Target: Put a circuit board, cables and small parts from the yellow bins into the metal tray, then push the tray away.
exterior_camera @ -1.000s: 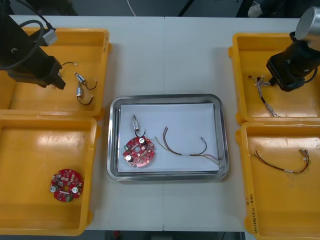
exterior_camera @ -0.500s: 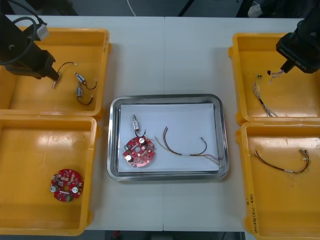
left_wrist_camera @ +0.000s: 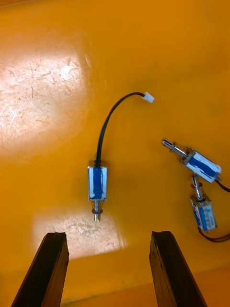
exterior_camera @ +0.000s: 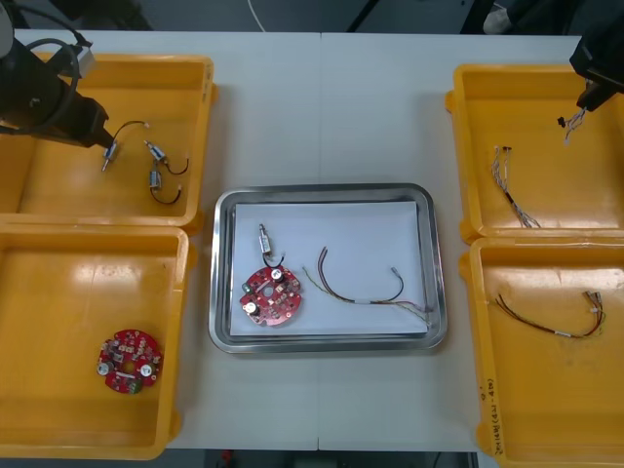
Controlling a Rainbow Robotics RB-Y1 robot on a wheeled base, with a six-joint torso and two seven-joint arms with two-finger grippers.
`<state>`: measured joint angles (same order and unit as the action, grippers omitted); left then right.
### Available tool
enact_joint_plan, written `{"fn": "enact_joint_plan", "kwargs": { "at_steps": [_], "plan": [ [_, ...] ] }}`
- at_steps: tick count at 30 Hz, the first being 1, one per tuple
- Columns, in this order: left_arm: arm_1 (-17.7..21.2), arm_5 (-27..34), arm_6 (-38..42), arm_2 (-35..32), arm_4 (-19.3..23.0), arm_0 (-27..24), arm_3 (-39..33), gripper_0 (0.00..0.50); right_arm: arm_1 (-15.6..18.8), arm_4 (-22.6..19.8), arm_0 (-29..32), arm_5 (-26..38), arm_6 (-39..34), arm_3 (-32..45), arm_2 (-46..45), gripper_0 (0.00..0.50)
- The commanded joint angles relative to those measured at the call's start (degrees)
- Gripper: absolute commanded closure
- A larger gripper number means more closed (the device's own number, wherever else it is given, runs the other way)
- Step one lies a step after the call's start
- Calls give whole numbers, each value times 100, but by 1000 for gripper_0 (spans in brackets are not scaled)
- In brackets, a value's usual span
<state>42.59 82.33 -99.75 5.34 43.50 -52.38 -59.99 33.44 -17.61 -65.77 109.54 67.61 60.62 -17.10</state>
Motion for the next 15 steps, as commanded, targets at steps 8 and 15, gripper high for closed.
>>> {"fn": "enact_joint_plan", "kwargs": {
  "at_steps": [8, 15],
  "plan": [
    [-278, -851, -510, 354, -210, -299, 488, 0, 427, -305, 3, 46, 1140, 846, 75, 500],
    [-383, -1158, -510, 538, -272, -299, 655, 0, 418, -437, 3, 46, 1905, 1277, 304, 500]
  ]
}}
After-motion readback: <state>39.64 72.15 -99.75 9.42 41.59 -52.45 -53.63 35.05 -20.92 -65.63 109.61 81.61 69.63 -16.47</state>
